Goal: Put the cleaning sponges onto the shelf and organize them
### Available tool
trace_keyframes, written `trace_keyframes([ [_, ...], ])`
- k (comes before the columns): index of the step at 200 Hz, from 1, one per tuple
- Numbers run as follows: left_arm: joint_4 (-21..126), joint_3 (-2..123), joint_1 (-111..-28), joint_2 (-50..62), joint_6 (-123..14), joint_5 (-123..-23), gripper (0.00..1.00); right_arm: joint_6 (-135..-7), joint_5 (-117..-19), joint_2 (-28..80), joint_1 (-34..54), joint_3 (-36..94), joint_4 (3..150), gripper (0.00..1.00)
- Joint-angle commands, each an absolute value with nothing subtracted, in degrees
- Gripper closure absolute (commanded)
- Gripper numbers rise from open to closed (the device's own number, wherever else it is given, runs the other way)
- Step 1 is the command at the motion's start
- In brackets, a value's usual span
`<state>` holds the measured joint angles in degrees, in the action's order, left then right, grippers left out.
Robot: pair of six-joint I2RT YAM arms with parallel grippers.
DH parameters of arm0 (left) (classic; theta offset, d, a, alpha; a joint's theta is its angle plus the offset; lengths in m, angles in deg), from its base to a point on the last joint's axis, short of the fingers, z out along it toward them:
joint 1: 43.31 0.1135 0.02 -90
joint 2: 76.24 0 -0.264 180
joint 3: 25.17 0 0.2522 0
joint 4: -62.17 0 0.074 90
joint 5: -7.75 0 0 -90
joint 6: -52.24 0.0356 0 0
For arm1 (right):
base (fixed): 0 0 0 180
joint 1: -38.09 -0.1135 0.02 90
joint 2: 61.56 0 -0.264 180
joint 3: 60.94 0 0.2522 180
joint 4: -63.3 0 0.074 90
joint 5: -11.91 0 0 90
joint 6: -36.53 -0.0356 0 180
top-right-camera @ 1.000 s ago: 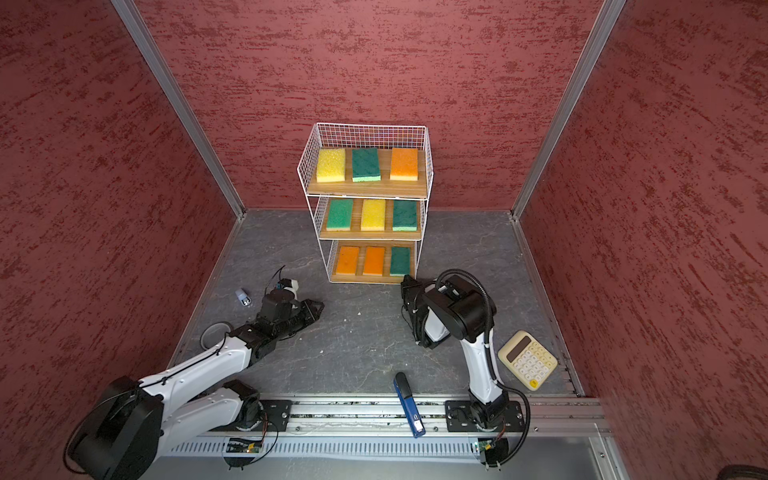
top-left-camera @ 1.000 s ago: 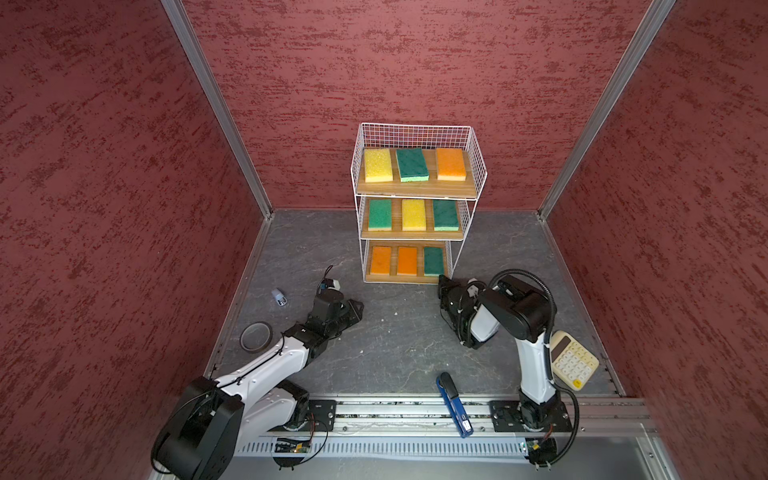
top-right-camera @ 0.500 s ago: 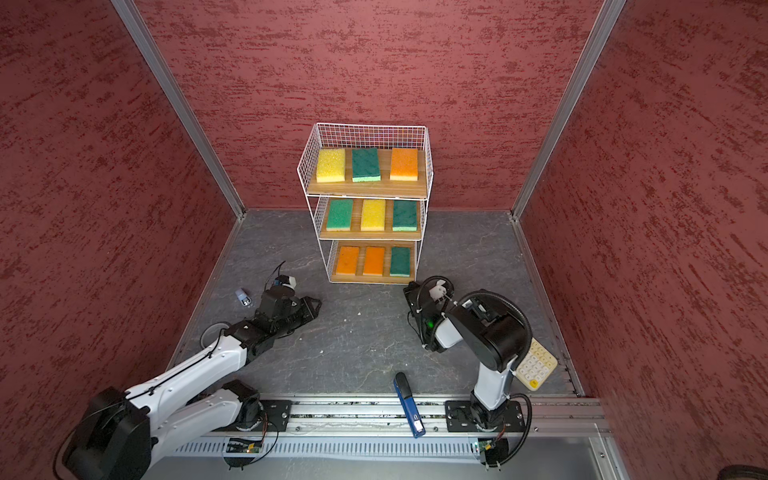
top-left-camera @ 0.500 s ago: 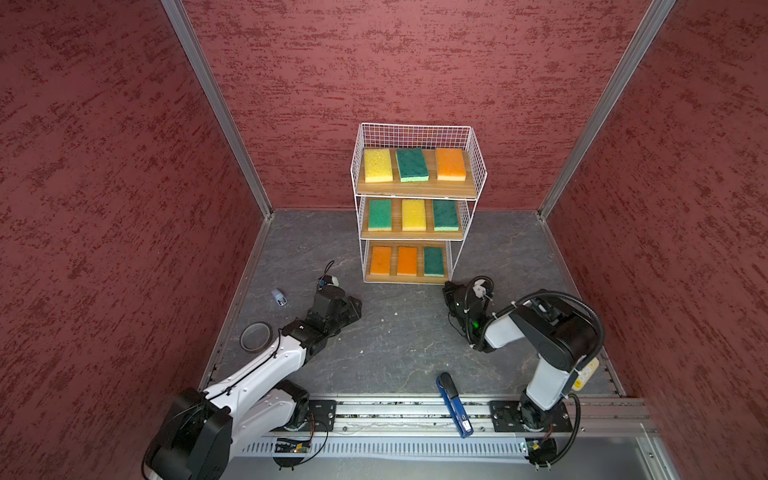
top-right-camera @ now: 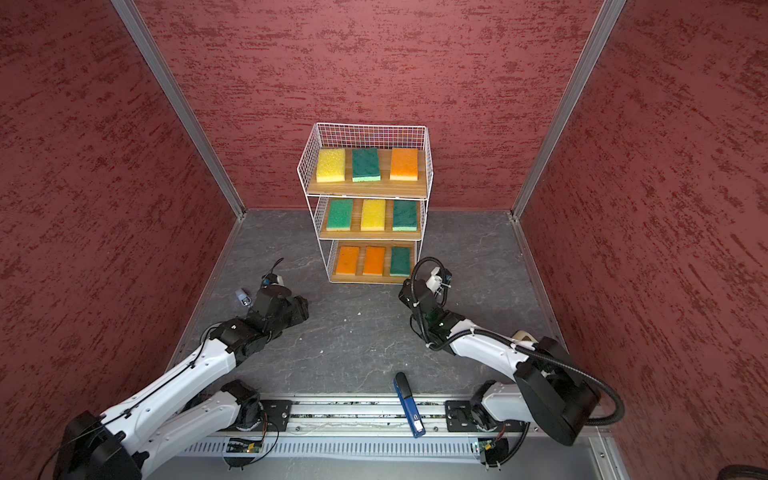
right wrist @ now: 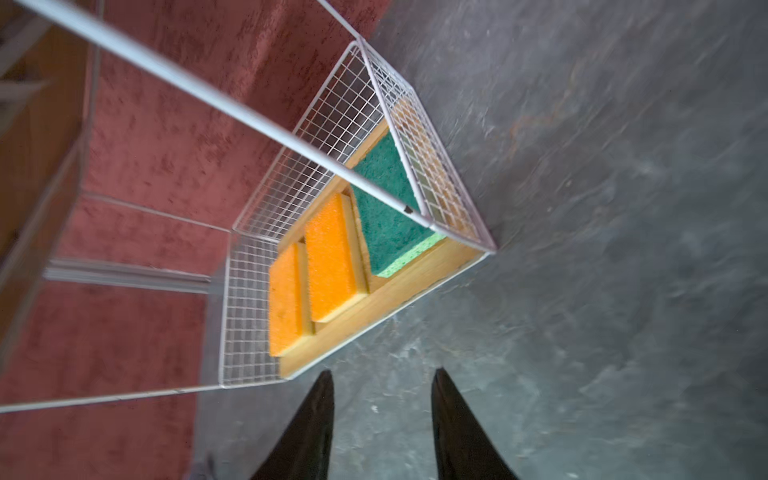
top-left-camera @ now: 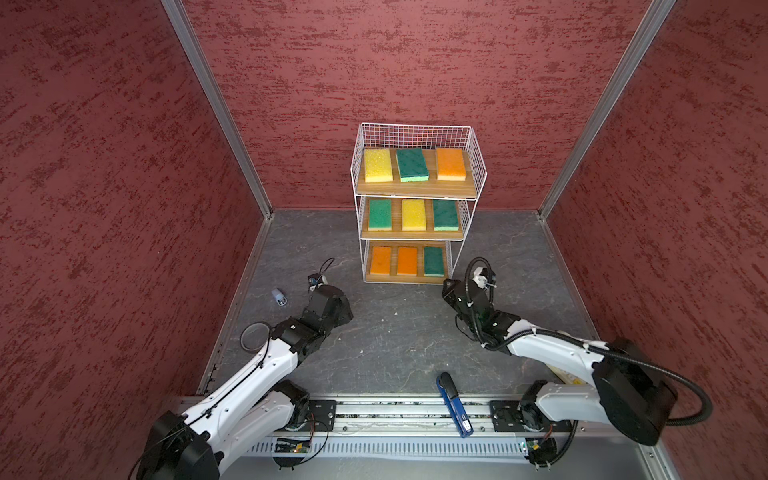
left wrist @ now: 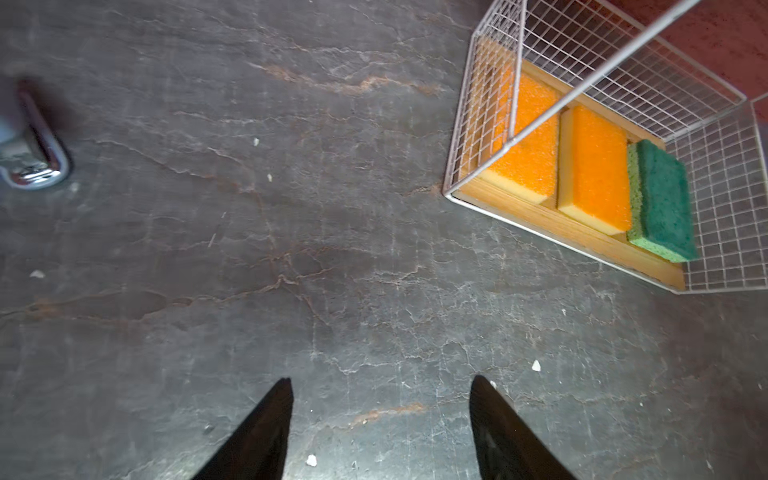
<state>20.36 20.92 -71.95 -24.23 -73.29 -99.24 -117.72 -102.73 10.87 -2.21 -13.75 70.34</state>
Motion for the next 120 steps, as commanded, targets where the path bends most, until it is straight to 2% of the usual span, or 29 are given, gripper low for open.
trace_keyframes([
  [1, 19.05, 24.03, -71.09, -23.96, -67.3, -103.83, 0.21, -105.56, -106.48, 5.44, -1.29, -12.44, 82.07, 0.44],
  [15, 18.71, 25.94, -69.1, -23.21, -65.81, -103.3, 0.16, -100.29, -105.12, 1.58, 0.61, -12.55, 82.79, 0.37],
  [18, 18.83, 26.2, -68.68, -23.1, -65.42, -103.18, 0.16, -99.3, -104.81, 0.87, 1.09, -12.44, 83.11, 0.28],
  [23, 19.09, 26.54, -68.03, -22.98, -64.85, -102.88, 0.15, -97.88, -104.32, -0.21, 1.98, -12.22, 84.17, 0.2],
  [28, 19.47, 26.76, -67.39, -22.91, -64.44, -102.68, 0.13, -96.7, -103.92, -1.23, 2.98, -11.83, 85.32, 0.05],
  [31, 19.58, 26.93, -66.96, -22.89, -64.3, -102.55, 0.13, -96.01, -103.74, -1.75, 3.54, -11.72, 85.86, 0.02],
  [33, 19.74, 26.98, -66.71, -22.89, -64.13, -102.44, 0.12, -95.46, -103.62, -2.09, 3.9, -11.55, 86.27, 0.01],
  [35, 19.89, 27.04, -66.41, -22.89, -64.02, -102.31, 0.04, -94.86, -103.48, -2.46, 4.34, -11.45, 86.65, 0.01],
  [38, 20.14, 27.12, -65.9, -22.88, -63.76, -102.09, 0.0, -94.15, -103.21, -2.91, 4.88, -11.35, 87.25, 0.01],
  [79, 20.52, 28.9, -57.01, -21.35, -63.94, -104.3, 0.0, -81.97, -101.14, -8.54, 15.75, -10.09, 89.22, 0.01],
  [120, 29.32, 27.67, -49.37, -17.11, -60.41, -107.85, 0.0, -69.35, -94.24, -7.34, 33.19, -11.32, 79.71, 0.01],
])
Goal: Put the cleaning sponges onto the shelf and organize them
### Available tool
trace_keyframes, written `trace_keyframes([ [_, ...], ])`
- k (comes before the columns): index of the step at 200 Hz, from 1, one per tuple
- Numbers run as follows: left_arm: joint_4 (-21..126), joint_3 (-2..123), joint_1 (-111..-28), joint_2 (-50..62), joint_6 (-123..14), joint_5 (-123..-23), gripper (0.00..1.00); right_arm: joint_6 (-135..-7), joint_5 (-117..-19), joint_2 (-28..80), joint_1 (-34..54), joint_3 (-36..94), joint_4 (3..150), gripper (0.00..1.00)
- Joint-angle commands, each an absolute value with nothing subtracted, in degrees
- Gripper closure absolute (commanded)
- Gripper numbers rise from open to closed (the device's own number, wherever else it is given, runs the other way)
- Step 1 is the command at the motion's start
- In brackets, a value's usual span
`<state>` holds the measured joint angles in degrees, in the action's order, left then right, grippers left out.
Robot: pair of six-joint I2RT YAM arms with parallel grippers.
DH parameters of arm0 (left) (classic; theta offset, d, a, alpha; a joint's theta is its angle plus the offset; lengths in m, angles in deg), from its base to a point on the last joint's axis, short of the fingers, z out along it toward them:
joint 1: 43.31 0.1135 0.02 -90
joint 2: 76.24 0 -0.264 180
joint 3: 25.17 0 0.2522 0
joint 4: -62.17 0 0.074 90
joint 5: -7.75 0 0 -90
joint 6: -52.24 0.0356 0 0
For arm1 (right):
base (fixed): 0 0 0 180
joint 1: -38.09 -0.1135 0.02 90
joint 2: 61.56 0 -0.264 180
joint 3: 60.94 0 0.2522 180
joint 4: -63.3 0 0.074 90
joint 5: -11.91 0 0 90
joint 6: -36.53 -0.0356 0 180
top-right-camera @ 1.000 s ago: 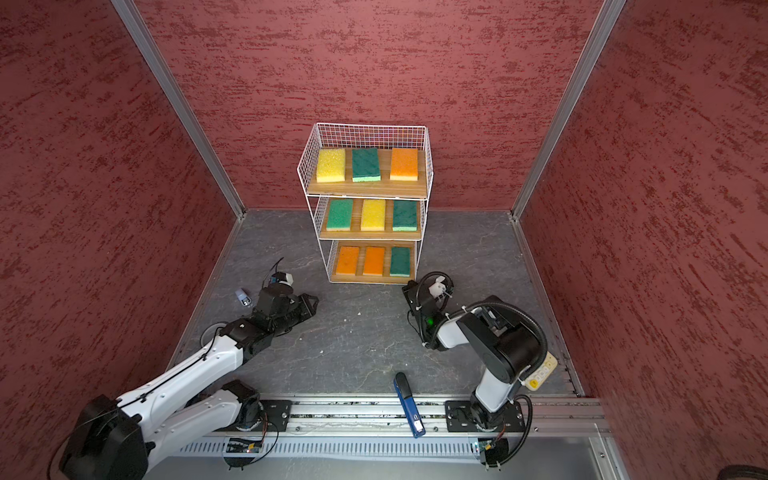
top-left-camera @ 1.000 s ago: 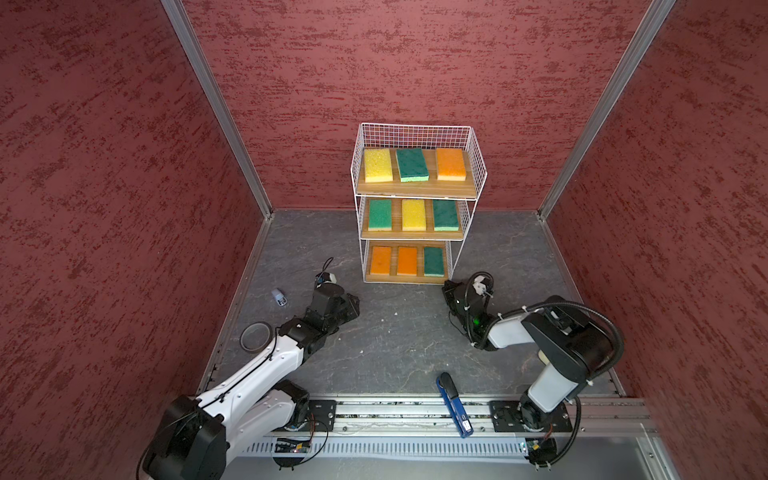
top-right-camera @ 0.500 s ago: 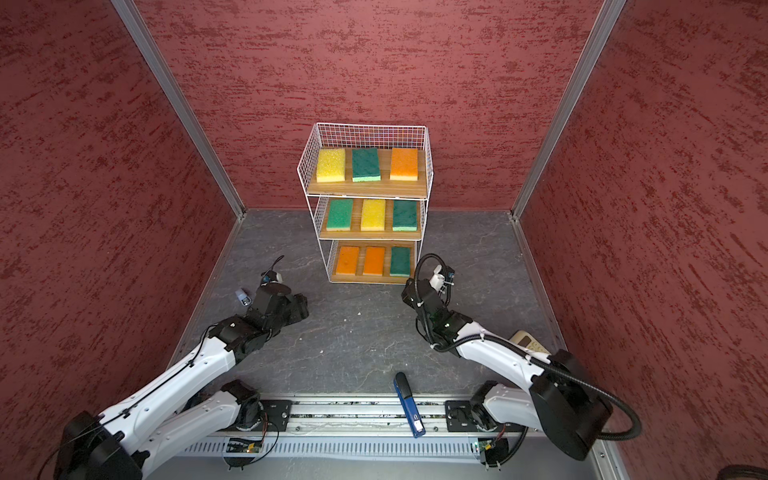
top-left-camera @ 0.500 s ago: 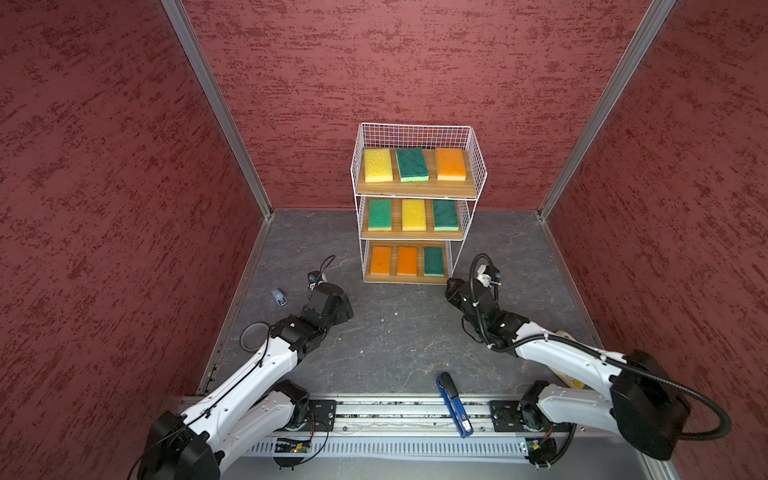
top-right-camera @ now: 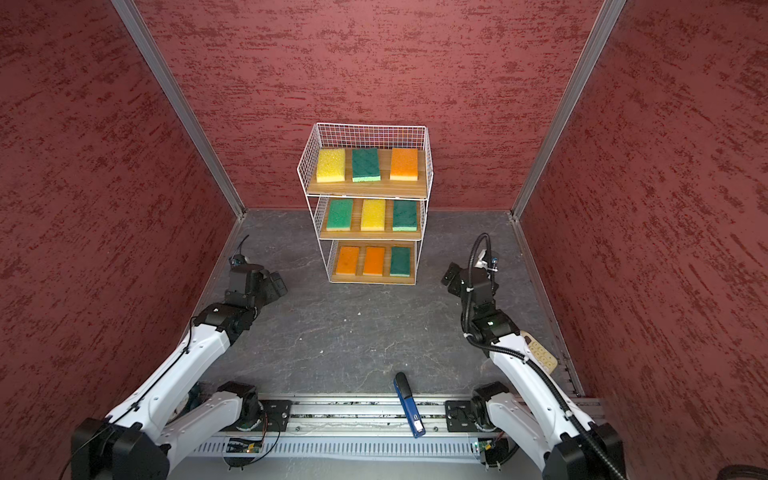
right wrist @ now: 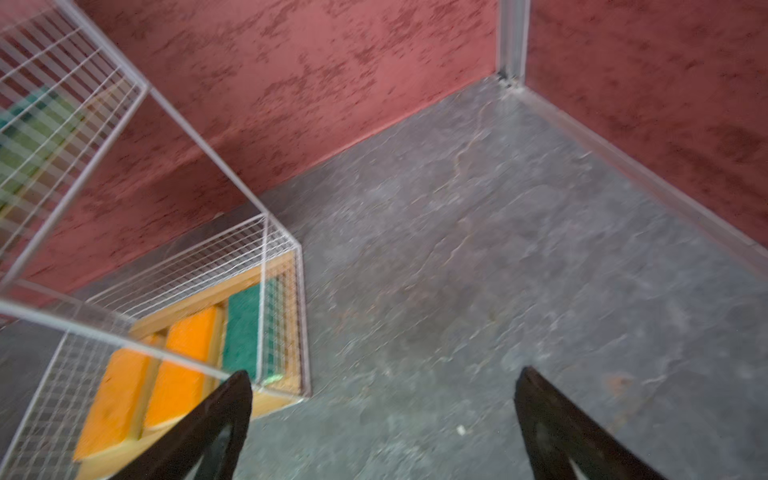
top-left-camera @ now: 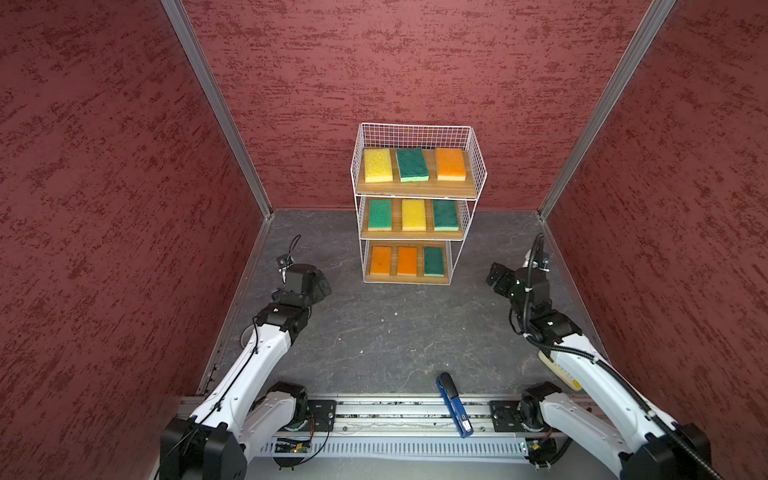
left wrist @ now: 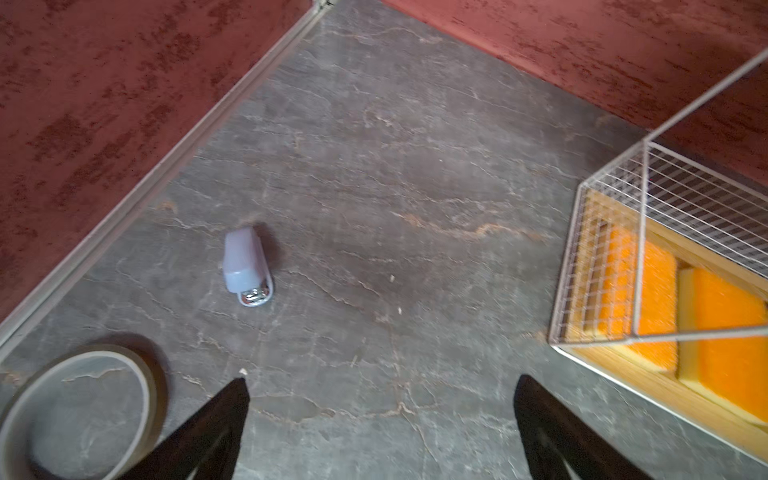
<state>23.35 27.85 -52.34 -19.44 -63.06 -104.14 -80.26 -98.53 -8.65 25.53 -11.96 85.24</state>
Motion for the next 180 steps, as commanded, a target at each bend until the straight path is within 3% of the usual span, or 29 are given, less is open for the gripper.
trace_keyframes([
  [1, 29.42, 27.69, -49.24, -16.97, -60.42, -108.06, 0.0, -69.15, -94.25, -7.2, 33.57, -11.36, 79.44, 0.01],
  [49, 45.82, 23.89, -44.1, -8.45, -53.01, -104.57, 0.01, -66.58, -85.57, 5.33, 44.66, -18.51, 54.74, 0.01],
  [82, 64.38, 17.4, -43.66, -5.25, -43.85, -102.49, 0.01, -64.99, -86.9, 15.05, 46.64, -20.85, 42.52, 0.01],
  [117, 80.43, 11.97, -41.42, -2.94, -42.94, -94.84, 0.0, -63.4, -83.28, 22.78, 46.83, -23.61, 28.71, 0.01],
  [147, 92.81, 9.56, -41.02, 2.35, -42.04, -90.27, 0.01, -60.54, -76.45, 23.71, 46.7, -23.16, 27.7, 0.01],
  [180, 100.29, 8.73, -41.13, 9.33, -40.7, -87.09, 0.01, -57.14, -71.57, 24.65, 45.49, -30.37, 13.46, 0.01],
])
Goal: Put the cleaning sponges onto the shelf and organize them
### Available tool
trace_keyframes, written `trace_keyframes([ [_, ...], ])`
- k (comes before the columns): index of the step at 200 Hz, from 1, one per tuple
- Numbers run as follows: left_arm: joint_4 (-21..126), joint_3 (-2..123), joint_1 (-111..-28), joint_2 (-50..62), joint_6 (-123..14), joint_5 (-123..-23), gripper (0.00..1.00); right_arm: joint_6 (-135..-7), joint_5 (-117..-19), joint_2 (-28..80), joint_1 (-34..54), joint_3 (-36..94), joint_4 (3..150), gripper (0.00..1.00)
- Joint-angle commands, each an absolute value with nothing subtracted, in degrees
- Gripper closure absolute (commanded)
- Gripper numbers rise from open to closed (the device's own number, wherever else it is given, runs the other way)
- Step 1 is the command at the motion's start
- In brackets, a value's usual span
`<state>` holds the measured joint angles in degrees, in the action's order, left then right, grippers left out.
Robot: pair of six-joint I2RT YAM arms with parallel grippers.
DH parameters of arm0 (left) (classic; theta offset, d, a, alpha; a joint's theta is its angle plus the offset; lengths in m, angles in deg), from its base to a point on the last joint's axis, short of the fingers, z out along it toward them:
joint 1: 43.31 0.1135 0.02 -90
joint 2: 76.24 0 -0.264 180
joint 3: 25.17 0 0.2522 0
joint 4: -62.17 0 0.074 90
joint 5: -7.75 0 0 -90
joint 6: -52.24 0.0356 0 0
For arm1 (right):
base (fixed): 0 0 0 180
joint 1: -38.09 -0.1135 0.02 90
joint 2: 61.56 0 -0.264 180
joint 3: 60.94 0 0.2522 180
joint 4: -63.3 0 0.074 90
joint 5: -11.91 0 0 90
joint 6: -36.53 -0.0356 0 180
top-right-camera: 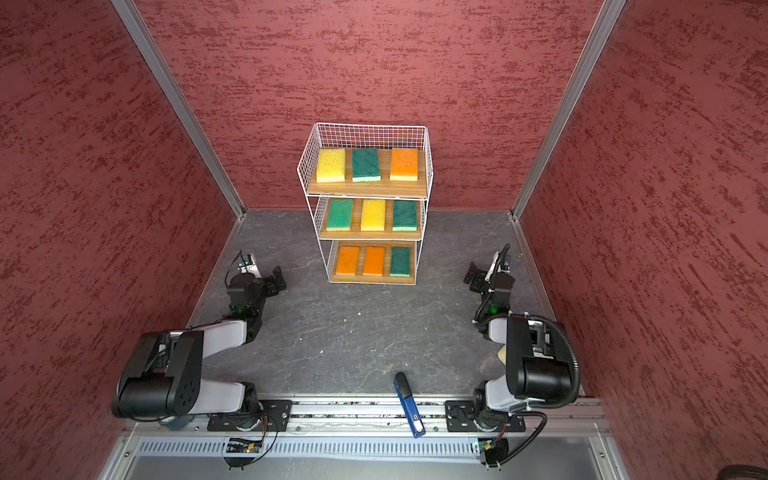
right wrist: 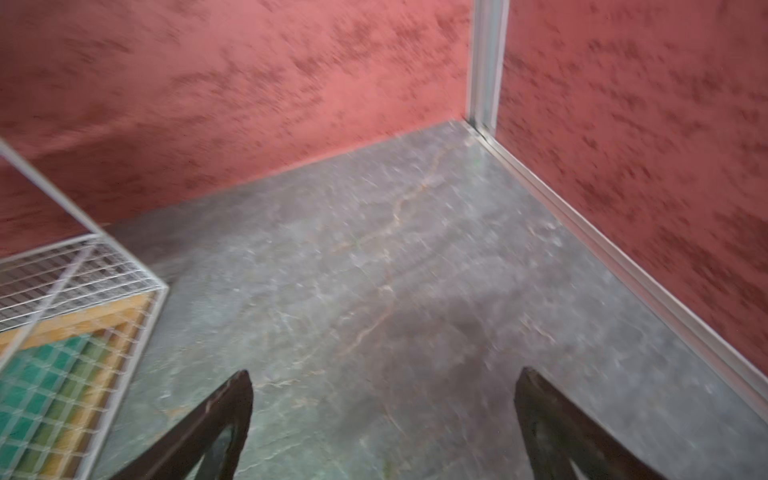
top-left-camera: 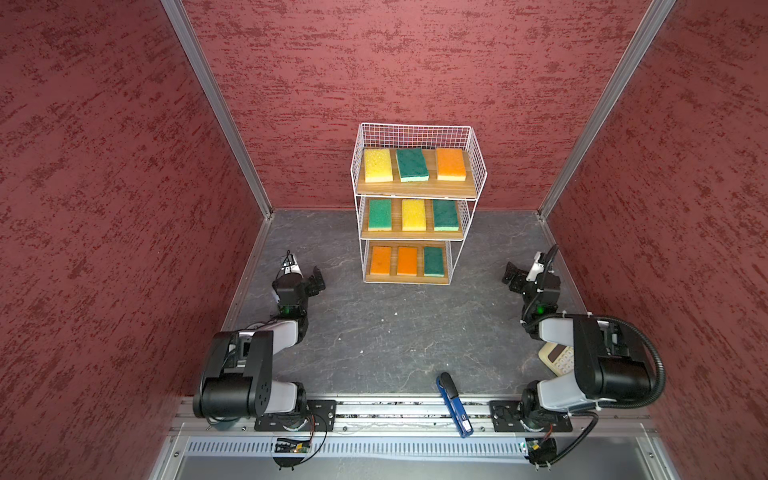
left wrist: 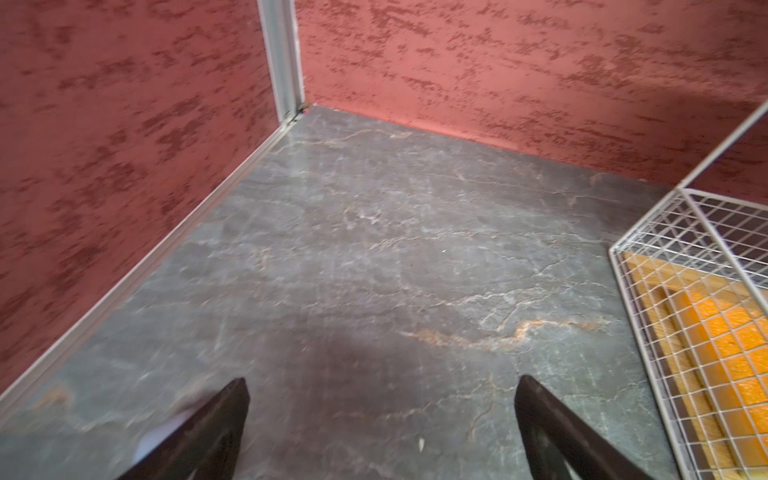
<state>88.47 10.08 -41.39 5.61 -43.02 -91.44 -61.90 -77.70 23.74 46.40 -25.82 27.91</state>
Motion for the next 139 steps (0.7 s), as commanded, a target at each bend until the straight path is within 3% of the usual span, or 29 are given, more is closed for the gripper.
trace_keyframes([
  [1, 100.45, 8.72, -41.16, 9.48, -40.72, -87.09, 0.01, -57.11, -71.53, 24.88, 45.44, -30.69, 12.83, 0.01],
  [13, 104.71, 8.05, -41.58, 11.94, -40.12, -87.35, 0.01, -57.37, -71.51, 28.04, 45.23, -33.01, 5.16, 0.01],
  [139, 101.37, 9.5, -43.06, 11.84, -38.76, -88.5, 0.01, -56.57, -71.83, 27.18, 44.85, -31.58, 9.46, 0.01],
])
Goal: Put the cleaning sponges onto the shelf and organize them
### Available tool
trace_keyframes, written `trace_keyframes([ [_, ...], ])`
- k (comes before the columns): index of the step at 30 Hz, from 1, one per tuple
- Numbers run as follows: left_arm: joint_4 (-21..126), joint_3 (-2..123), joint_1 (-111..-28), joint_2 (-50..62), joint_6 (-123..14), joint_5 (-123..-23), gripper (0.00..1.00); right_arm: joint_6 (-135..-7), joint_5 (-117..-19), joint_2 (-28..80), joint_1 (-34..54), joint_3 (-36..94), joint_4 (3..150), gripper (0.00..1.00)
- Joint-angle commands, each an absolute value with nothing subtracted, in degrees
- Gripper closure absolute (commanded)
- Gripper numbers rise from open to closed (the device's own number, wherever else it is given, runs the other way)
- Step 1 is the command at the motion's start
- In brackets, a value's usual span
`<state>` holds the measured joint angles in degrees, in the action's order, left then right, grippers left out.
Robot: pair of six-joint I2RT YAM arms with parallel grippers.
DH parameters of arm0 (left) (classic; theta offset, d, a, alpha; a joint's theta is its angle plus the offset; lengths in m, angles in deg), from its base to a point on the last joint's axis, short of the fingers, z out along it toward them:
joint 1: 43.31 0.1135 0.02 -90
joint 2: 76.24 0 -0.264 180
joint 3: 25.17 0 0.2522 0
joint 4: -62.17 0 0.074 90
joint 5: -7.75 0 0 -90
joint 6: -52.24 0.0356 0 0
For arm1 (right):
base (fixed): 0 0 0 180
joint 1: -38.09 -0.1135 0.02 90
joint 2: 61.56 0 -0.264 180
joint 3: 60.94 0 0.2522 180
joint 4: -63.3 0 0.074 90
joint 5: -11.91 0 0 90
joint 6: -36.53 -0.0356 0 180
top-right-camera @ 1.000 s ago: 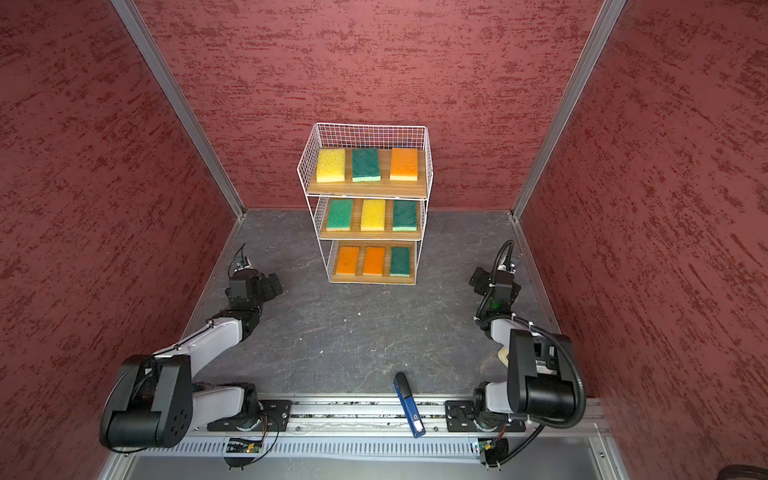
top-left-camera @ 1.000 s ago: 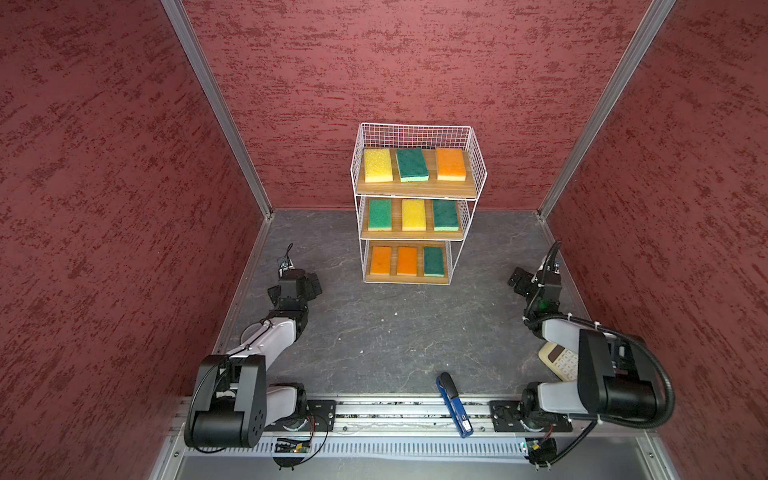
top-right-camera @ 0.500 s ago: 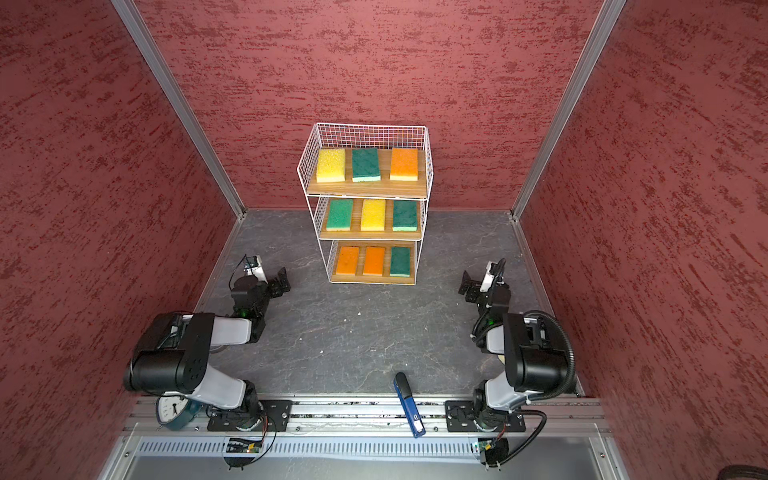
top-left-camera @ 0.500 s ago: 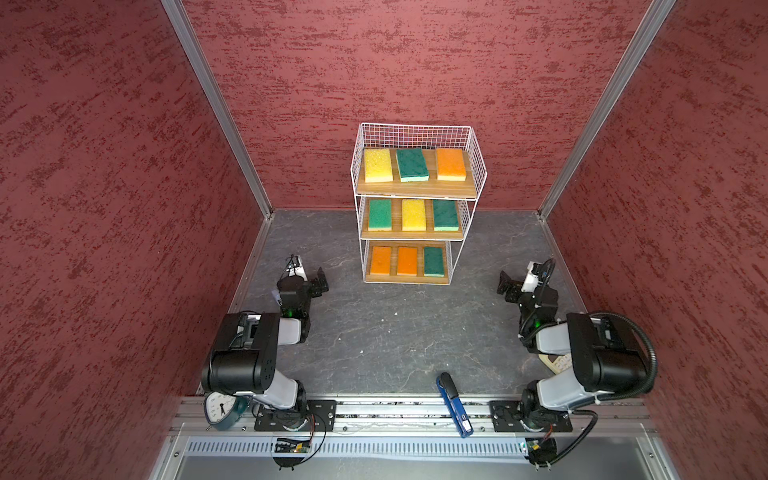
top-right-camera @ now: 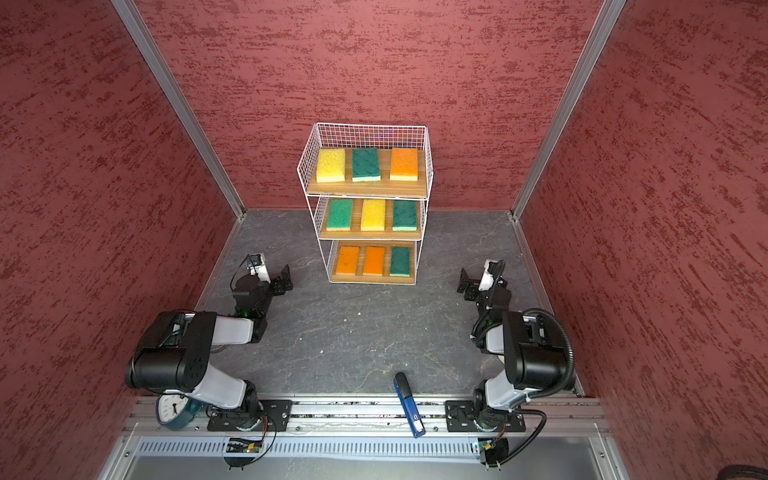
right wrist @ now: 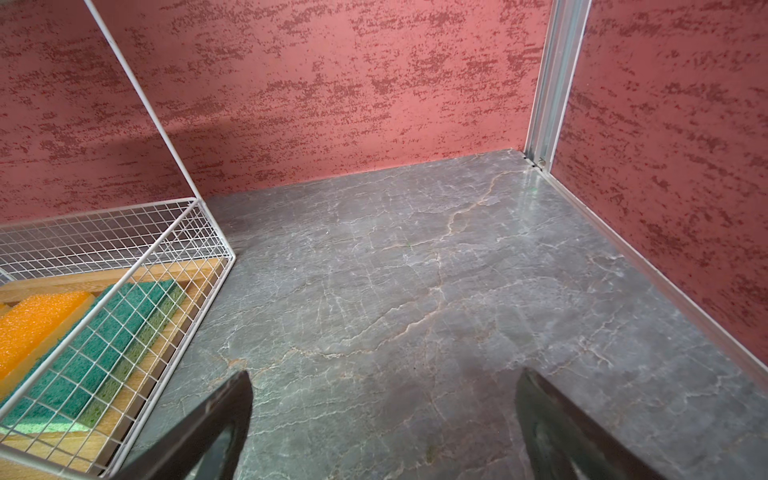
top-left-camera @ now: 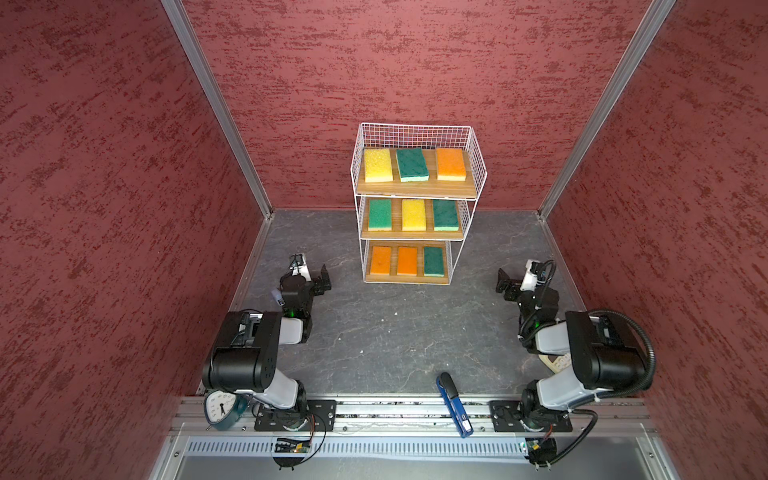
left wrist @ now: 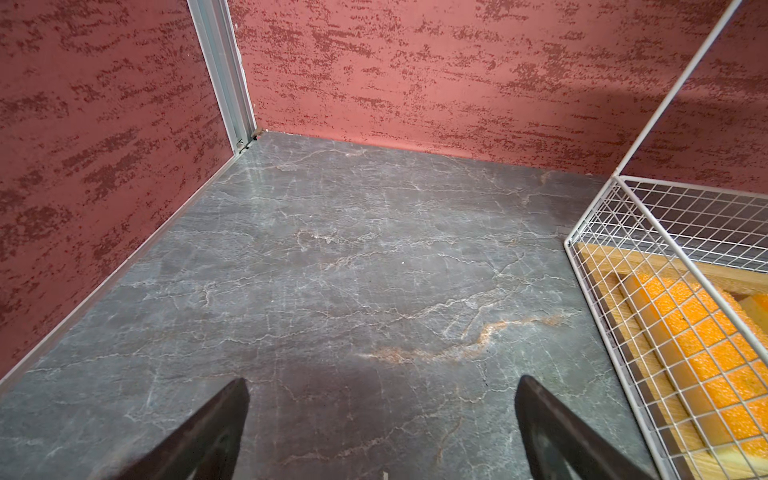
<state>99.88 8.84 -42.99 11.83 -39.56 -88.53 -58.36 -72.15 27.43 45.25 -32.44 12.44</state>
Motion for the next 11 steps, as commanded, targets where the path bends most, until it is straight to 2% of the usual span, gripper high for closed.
trace_keyframes([
  [1, 101.35, 9.55, -43.05, 11.83, -38.75, -88.54, 0.01, -56.6, -71.79, 27.2, 44.85, -31.6, 9.47, 0.01],
  [11, 101.15, 9.55, -42.46, 11.75, -39.04, -87.35, 0.01, -56.63, -71.83, 27.17, 44.82, -31.61, 9.48, 0.01],
])
